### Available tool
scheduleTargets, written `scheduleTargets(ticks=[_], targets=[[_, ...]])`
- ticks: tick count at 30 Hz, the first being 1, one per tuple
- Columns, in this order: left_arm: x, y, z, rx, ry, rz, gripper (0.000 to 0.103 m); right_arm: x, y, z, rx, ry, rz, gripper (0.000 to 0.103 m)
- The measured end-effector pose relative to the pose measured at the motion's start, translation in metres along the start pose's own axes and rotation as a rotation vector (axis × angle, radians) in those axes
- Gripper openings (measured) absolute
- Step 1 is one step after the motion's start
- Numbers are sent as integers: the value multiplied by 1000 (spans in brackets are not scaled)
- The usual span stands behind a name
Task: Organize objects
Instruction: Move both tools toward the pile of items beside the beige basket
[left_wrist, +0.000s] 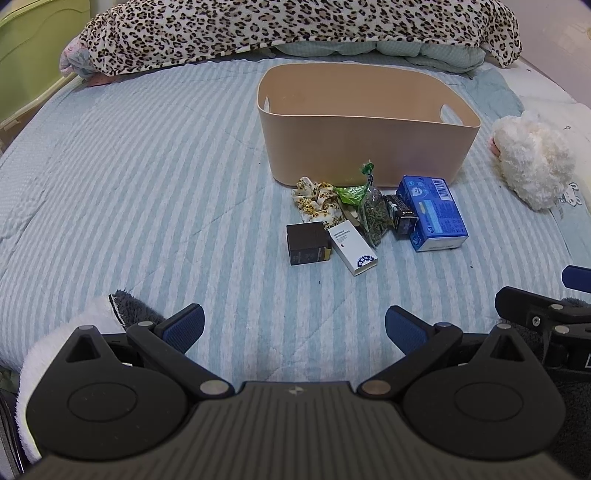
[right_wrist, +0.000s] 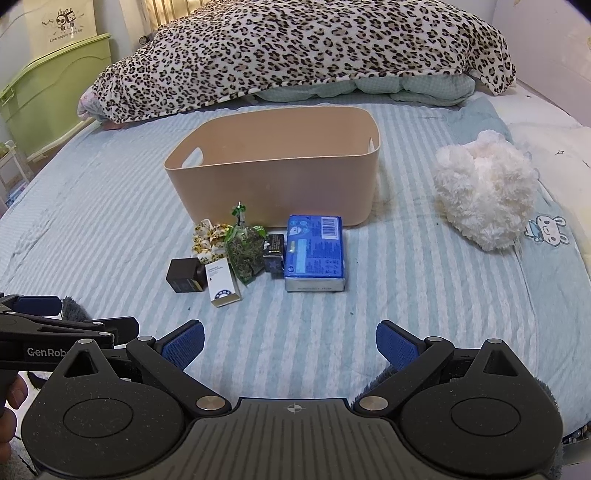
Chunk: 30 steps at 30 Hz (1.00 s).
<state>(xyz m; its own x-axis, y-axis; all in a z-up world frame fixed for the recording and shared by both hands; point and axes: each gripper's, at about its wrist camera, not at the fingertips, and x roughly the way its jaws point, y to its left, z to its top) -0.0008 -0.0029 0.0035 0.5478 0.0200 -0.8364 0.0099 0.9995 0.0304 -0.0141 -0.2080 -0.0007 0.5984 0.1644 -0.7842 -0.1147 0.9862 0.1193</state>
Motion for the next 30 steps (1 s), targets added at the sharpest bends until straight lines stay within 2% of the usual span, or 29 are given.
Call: scheduleTargets(ticks=[18, 30], targets=[[21, 4, 3, -13, 31, 1, 103, 18, -4, 4, 9, 23, -6, 100], [55, 11, 26, -9, 22, 22, 103, 49, -11, 21, 12, 25, -13, 100]])
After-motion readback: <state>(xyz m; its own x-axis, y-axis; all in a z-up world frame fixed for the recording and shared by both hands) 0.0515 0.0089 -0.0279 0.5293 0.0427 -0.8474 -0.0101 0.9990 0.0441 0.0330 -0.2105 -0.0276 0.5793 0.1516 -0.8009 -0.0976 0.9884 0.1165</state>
